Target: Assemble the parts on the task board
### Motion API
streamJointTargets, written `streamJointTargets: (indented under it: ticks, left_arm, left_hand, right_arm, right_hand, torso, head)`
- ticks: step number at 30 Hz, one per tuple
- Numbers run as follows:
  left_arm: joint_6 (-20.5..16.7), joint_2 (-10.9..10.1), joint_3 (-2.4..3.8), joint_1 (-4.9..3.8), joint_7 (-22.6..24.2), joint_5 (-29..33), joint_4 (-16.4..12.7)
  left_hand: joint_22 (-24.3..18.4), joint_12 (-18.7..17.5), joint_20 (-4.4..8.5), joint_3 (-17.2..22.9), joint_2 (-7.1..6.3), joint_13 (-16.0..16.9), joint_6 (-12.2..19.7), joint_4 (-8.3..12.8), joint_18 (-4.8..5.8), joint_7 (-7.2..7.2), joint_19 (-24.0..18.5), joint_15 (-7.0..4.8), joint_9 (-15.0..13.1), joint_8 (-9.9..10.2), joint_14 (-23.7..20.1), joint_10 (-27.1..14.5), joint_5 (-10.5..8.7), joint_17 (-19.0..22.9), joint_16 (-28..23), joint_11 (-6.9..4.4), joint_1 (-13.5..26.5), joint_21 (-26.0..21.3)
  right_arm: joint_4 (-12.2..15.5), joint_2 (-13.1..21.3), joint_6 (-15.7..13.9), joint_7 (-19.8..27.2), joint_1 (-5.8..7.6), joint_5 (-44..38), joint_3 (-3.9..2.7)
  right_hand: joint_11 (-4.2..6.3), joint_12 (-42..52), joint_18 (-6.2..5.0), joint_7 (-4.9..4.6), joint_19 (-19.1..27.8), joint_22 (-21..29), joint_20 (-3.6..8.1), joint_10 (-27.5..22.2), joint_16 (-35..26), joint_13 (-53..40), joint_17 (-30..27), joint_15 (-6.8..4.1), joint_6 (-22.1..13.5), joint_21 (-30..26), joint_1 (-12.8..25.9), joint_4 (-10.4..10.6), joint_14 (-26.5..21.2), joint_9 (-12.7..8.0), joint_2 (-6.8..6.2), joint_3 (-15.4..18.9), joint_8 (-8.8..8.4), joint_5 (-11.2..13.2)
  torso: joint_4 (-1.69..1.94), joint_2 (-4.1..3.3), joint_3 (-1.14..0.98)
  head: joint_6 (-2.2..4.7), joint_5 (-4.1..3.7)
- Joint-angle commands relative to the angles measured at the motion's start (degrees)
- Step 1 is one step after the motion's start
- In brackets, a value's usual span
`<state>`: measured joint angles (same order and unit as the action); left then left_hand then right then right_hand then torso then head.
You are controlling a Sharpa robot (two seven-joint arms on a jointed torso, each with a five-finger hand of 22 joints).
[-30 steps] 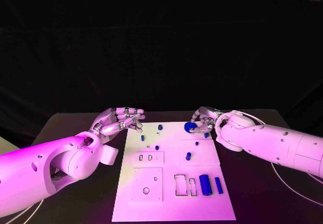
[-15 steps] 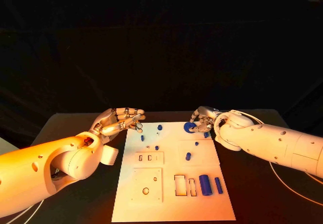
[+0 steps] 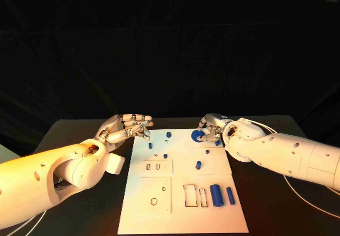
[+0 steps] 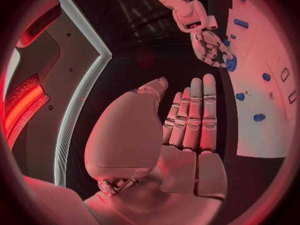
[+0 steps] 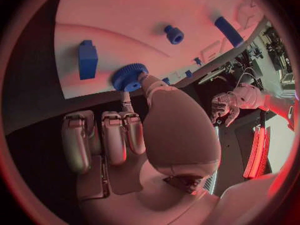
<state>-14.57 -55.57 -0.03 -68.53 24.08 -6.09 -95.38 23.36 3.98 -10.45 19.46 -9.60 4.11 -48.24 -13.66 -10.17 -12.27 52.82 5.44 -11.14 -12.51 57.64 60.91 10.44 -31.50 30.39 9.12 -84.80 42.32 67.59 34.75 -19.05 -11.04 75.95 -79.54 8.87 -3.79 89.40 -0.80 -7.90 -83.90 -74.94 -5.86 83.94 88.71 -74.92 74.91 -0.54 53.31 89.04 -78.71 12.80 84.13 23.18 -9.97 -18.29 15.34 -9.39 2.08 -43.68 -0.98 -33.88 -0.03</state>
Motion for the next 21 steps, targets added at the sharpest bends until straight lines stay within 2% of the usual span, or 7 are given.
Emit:
streamJointTargets:
  ticks: [1, 9, 13, 18, 21]
  left_arm:
    - [1.0, 0.1, 0.05, -0.07, 0.2, -0.2, 0.0]
    - [1.0, 0.1, 0.04, -0.06, 0.2, -0.2, 0.1]
    - [1.1, 0.2, 0.04, -0.06, 0.2, -0.2, 0.2]
    - [1.2, 0.4, 0.04, -0.06, 0.2, -0.2, 0.3]
    - [1.2, 0.5, 0.04, -0.06, 0.2, -0.2, 0.3]
  left_hand:
    - [0.1, -0.3, -0.04, 0.3, 0.07, -0.1, 0.4, -0.1, -0.14, -0.32, -0.4, -0.06, -0.1, 0.0, -0.5, -0.2, -0.19, 0.0, 0.4, 0.02, -0.1, 0.3]
    - [0.1, -0.3, -0.05, 0.4, 0.10, -0.1, 0.4, -0.1, -0.15, -0.32, -0.4, -0.06, -0.1, 0.0, -0.5, -0.3, -0.18, -0.1, 0.4, 0.03, -0.2, 0.3]
    - [0.1, -0.3, -0.05, 0.4, 0.10, -0.1, 0.4, -0.1, -0.15, -0.32, -0.4, -0.06, -0.1, 0.0, -0.5, -0.3, -0.18, -0.1, 0.4, 0.03, -0.2, 0.3]
    - [0.2, -0.3, -0.06, 0.5, 0.13, -0.1, 0.4, 0.0, -0.16, -0.33, -0.5, -0.06, -0.1, 0.0, -0.5, -0.3, -0.18, -0.1, 0.4, 0.03, -0.2, 0.4]
    - [0.2, -0.3, -0.06, 0.5, 0.13, -0.1, 0.4, 0.0, -0.16, -0.33, -0.5, -0.06, -0.1, 0.0, -0.5, -0.3, -0.18, -0.1, 0.4, 0.03, -0.2, 0.4]
  right_arm:
    - [1.3, 0.4, -3.3, -1.9, -0.15, -5.8, 0.04]
    - [6.2, 1.3, -6.9, -2.8, 0.02, -9.9, -0.22]
    - [8.4, 0.2, -7.9, -2.8, 0.06, -12.3, -0.31]
    - [9.5, -1.9, -8.9, -3.0, -0.09, -15.7, -0.32]
    - [9.5, -3.3, -9.3, -3.2, -0.27, -17.3, -0.27]
  right_hand:
    - [0.47, 0.3, 0.62, 0.06, -5.7, -14.4, 0.53, 5.8, 0.2, -14.8, 10.9, -0.38, 0.6, 0.4, -0.1, 0.0, 5.0, 0.1, -0.48, -0.4, 0.21, 0.1]
    - [0.56, 0.4, 0.71, 0.15, -5.9, -14.8, 0.62, 5.9, 0.2, -14.9, 11.0, -0.47, 0.9, 0.7, -0.1, 0.0, 5.0, 0.1, -0.61, -0.6, 0.23, 0.0]
    - [0.59, 0.4, 0.76, 0.17, -6.0, -14.9, 0.65, 5.9, 0.2, -14.9, 11.1, -0.50, 0.9, 0.9, -0.1, 0.0, 5.0, 0.1, -0.69, -0.6, 0.20, 0.0]
    - [0.59, 0.4, 0.77, 0.17, -6.0, -14.9, 0.66, 5.9, 0.2, -14.9, 11.1, -0.51, 0.9, 0.9, -0.1, 0.0, 5.0, 0.0, -0.73, -0.6, 0.17, 0.0]
    - [0.60, 0.4, 0.80, 0.18, -6.1, -15.1, 0.70, 5.9, 0.2, -14.9, 11.0, -0.54, 0.9, 1.0, -0.1, 0.0, 5.0, 0.0, -0.81, -0.6, 0.11, 0.0]
  torso:
    - [0.00, 0.00, 0.03]
    - [-0.01, 0.00, -0.03]
    - [-0.13, 0.00, -0.05]
    - [0.05, -0.08, -0.03]
    - [0.02, -0.03, 0.02]
  head:
    - [0.04, 0.05]
    - [-0.01, 0.23]
    - [-0.01, 0.36]
    - [-0.01, 0.32]
    - [-0.12, 0.42]
